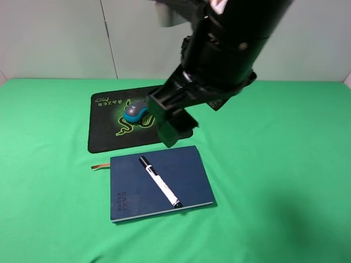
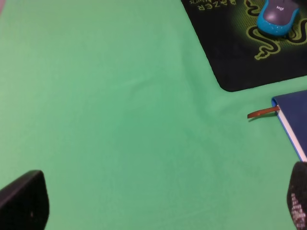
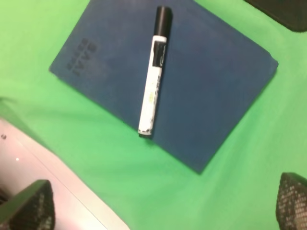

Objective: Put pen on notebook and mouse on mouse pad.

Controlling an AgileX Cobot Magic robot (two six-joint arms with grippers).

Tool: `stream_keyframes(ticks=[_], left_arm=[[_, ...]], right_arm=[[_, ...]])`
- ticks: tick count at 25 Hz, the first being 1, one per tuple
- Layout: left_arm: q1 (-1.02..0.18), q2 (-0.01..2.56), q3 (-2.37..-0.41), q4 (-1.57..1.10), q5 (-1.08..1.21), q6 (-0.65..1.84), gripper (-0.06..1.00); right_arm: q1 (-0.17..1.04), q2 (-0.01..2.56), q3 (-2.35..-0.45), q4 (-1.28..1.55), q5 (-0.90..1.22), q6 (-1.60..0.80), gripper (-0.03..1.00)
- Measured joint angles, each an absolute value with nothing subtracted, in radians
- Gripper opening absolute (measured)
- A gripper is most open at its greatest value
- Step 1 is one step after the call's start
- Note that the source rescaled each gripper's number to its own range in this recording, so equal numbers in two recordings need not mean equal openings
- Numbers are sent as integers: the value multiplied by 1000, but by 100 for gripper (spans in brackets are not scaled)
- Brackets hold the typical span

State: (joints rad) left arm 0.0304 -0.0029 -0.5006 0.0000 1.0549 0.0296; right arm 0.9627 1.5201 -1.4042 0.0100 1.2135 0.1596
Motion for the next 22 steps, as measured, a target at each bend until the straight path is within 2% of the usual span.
stream_keyframes(ticks=[8,22], left_arm=[[30,-3,-501,0,1055,30,100],[30,-3,-501,0,1055,30,100]], right_arm=[[963,1329,-1208,13,1217,65,100],[963,932,-900,10,1205,58,100]])
